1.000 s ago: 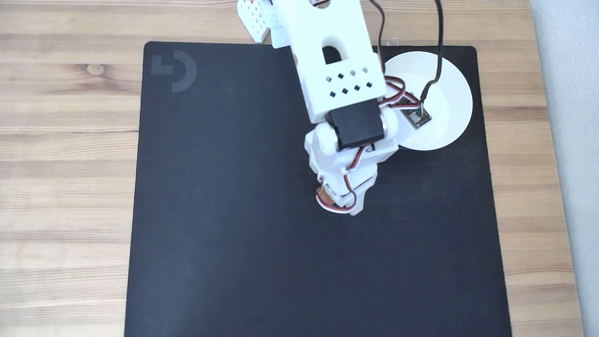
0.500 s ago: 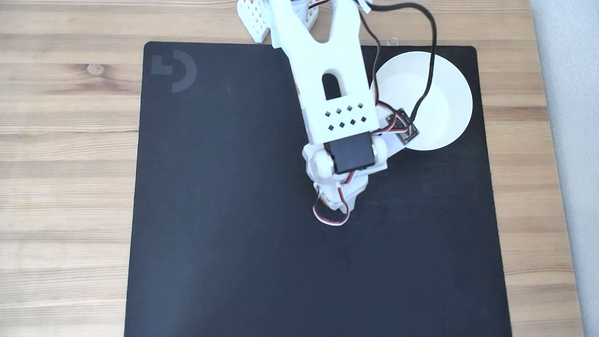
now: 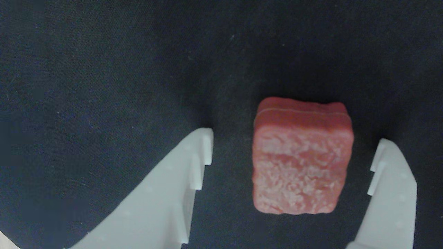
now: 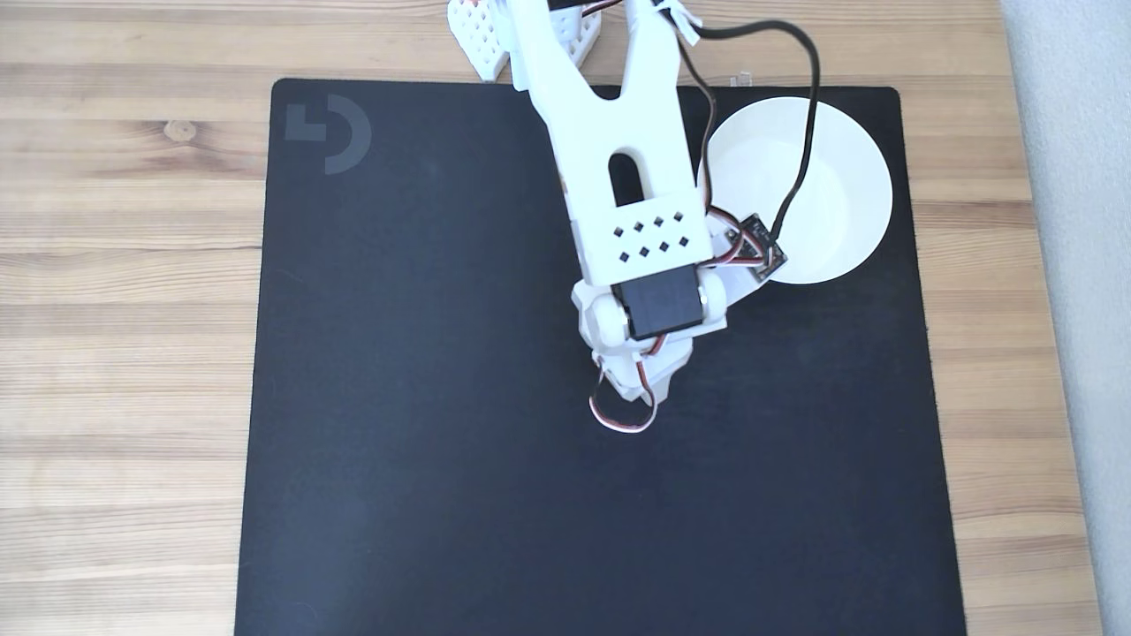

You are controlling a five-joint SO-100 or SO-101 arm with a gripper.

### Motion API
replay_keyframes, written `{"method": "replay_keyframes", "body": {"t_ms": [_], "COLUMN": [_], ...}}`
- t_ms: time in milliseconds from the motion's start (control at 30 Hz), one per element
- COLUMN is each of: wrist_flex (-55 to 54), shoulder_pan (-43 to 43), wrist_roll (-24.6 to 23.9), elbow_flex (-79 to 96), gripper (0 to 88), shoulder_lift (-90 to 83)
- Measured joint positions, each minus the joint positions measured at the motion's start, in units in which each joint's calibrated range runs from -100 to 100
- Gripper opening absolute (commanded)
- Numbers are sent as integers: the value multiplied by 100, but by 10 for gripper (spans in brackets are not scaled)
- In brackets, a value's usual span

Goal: Pick up the toy and place it on the plate

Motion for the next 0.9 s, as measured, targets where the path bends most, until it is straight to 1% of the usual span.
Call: {"method": "replay_keyframes", "body": {"t_ms": [33, 100, 167, 433, 567, 733, 900], "wrist_flex": [-8, -93, -93, -93, -8, 160, 177], "shoulder_pan": [0, -50, -58, -58, -67, -375, -524], "wrist_roll": [0, -5, -5, -5, 0, -5, -309], "elbow_flex": [0, -151, -151, -151, -416, -812, -869], "gripper": [10, 38, 24, 23, 23, 22, 22], "shoulder_lift": [0, 33, 33, 25, 50, -183, -1107]}}
